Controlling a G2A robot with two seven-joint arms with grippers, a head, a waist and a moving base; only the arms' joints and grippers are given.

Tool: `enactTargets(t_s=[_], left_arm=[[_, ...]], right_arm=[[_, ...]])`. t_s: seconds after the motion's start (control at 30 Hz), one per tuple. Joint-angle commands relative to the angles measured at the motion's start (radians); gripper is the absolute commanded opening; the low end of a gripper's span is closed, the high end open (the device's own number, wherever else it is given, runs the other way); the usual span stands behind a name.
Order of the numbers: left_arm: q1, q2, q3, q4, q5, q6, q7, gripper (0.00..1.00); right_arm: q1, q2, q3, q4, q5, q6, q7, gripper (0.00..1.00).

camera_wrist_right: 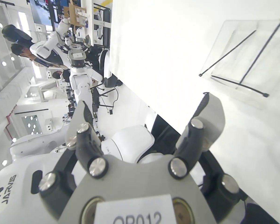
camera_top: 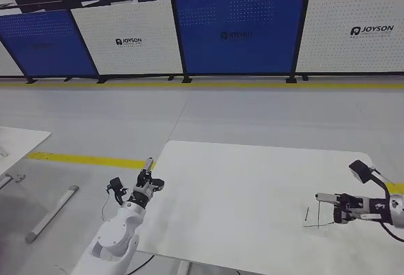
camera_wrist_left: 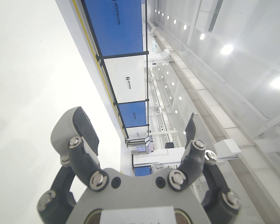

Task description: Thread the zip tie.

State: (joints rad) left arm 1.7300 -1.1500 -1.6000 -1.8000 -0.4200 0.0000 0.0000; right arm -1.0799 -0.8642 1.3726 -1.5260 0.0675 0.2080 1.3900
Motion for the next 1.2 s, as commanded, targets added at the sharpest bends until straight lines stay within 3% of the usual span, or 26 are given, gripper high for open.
enactTargets(t_s=[0.0,0.13,0.27,0.37,0.7,0.8,1.0,1.17], left_arm=[[0.000,0.000,0.000,0.000,0.000,0.000,0.000,1.00],[0.000,0.000,0.000,0.000,0.000,0.000,0.000,1.00],[0.000,0.000,0.000,0.000,0.000,0.000,0.000,1.00],[0.000,0.000,0.000,0.000,0.000,0.000,0.000,1.00],[0.000,0.000,0.000,0.000,0.000,0.000,0.000,1.00],[0.000,0.000,0.000,0.000,0.000,0.000,0.000,1.00],[0.000,0.000,0.000,0.000,0.000,0.000,0.000,1.00],[0.000,0.000,0.000,0.000,0.000,0.000,0.000,1.00]], right_arm=[[0.013,0.015,-0.010,0.013,0.003,0.018,0.000,1.00],[0.042,0.055,-0.068,0.024,-0.014,0.065,0.000,1.00],[0.112,0.092,-0.204,0.068,-0.003,0.132,0.000,1.00],[0.186,0.106,-0.309,0.121,0.032,0.132,0.000,1.00],[0.194,0.106,-0.315,0.127,0.041,0.132,0.000,1.00],[0.187,0.110,-0.314,0.138,0.007,0.103,-0.015,1.00],[0.181,0.117,-0.332,0.131,-0.125,0.132,-0.049,1.00],[0.209,0.100,-0.383,0.173,-0.149,0.132,-0.056,1.00]])
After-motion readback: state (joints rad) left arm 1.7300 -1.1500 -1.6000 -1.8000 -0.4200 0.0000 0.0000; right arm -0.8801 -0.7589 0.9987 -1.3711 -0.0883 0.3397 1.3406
